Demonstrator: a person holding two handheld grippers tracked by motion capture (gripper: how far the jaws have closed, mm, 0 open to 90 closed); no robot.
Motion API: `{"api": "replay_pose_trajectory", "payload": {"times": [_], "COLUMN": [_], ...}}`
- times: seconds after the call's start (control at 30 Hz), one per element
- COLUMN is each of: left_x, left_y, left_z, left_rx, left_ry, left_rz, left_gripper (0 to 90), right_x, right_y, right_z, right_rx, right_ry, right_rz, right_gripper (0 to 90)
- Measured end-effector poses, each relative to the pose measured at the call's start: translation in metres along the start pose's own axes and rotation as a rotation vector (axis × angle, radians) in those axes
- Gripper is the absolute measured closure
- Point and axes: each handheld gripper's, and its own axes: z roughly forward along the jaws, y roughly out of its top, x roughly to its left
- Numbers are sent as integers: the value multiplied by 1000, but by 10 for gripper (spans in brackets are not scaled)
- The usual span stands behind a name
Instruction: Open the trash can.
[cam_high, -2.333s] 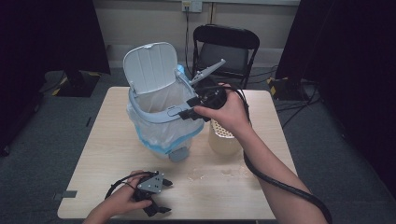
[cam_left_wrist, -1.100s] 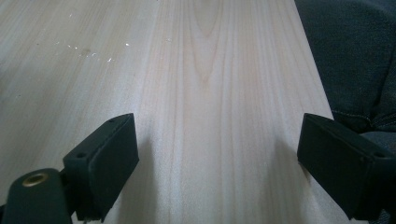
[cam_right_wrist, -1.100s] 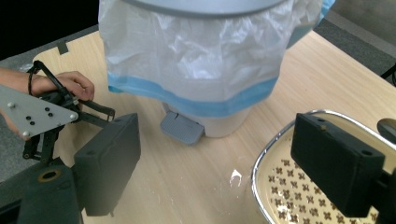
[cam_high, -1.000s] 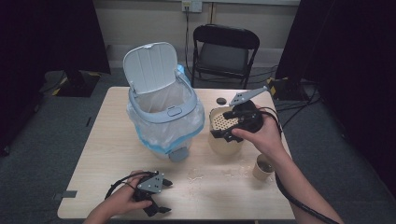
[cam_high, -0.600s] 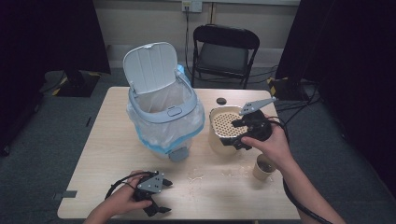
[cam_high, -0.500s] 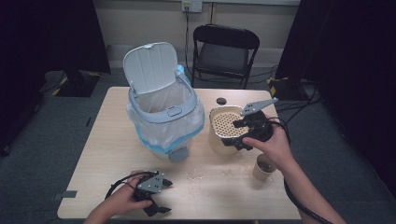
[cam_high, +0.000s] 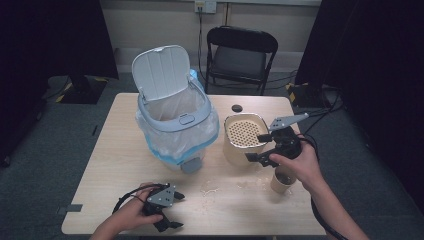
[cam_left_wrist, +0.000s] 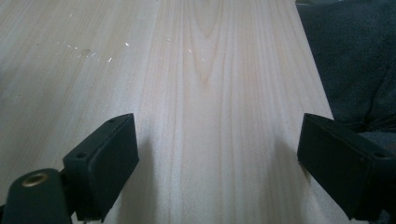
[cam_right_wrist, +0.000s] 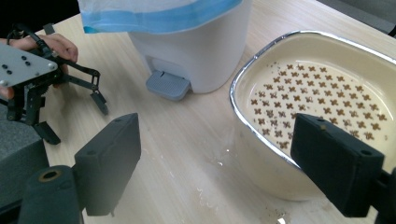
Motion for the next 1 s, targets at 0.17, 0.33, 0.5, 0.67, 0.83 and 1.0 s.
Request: {"api": "replay_pose_trajectory", "payload": {"times": [0.17,0.33,0.5,0.67,0.83,1.0], "left_x": [0,-1,0,0,0,-1], "left_y": [0,0,0,0,0,0], "left_z": [0,0,0,0,0,0], "left_rx": [3,0,3,4,0,0], "left_ry": [-2,1,1,1,1,1], "left_rz": [-1,-4,3,1,-4,-3], "left_gripper": [119,118,118,117,117,117], "right_x": [-1,-2,-4,-7,-9,-10], "right_y": [-12,-22,-37,-49,-59,-71], "right_z": [-6,-9,-14,-20,-25,-28], "right_rx": [2,3,-9,-17,-17,-7], "right_ry": [-10,-20,-25,-34,-48,-62], "right_rz": [16,23,47,65,75,86], "right_gripper": [157,158,158,158,158,156]}}
